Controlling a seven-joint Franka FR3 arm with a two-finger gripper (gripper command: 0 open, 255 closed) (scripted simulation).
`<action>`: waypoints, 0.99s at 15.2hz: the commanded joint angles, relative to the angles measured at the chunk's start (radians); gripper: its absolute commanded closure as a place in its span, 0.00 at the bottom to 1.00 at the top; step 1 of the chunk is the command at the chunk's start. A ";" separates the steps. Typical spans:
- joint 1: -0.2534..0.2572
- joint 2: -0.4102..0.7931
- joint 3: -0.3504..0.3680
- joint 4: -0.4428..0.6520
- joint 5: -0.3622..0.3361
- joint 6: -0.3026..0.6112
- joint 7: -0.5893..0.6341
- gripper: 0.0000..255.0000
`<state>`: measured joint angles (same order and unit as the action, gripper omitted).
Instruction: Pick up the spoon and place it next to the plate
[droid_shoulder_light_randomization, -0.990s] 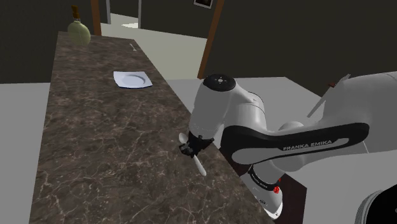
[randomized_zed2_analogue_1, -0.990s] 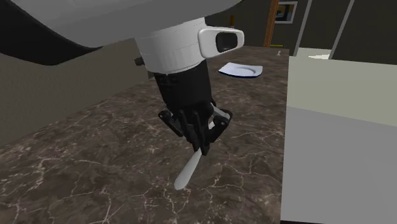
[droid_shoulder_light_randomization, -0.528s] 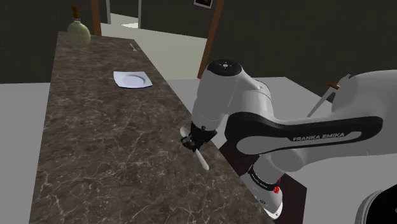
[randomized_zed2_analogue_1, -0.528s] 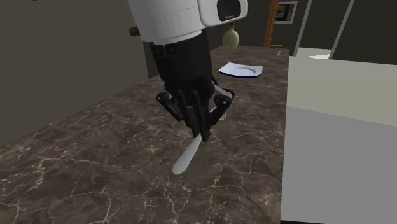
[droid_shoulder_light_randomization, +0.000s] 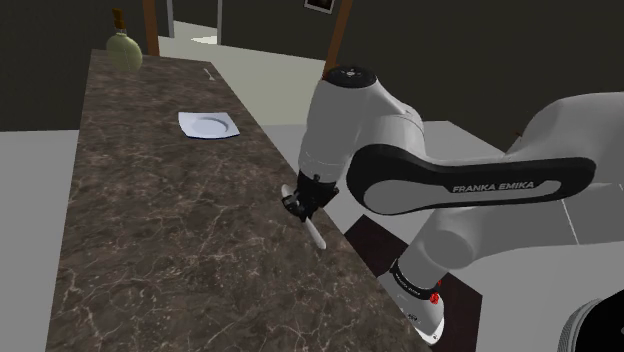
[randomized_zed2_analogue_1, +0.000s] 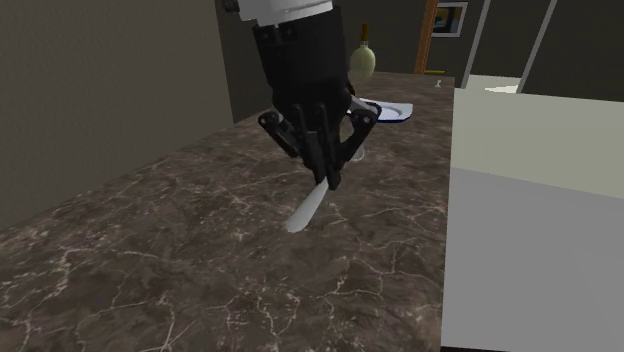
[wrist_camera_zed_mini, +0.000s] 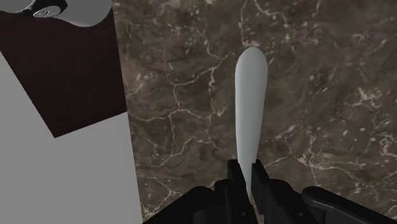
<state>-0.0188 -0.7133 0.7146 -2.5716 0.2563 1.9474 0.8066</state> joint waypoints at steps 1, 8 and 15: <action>-0.046 0.047 -0.012 0.019 -0.033 0.030 -0.030 1.00; -0.210 0.246 -0.031 0.130 -0.165 0.120 -0.098 1.00; -0.352 0.480 -0.025 0.300 -0.326 0.162 -0.113 1.00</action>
<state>-0.3533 -0.2574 0.6970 -2.2958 -0.0487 2.1120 0.7059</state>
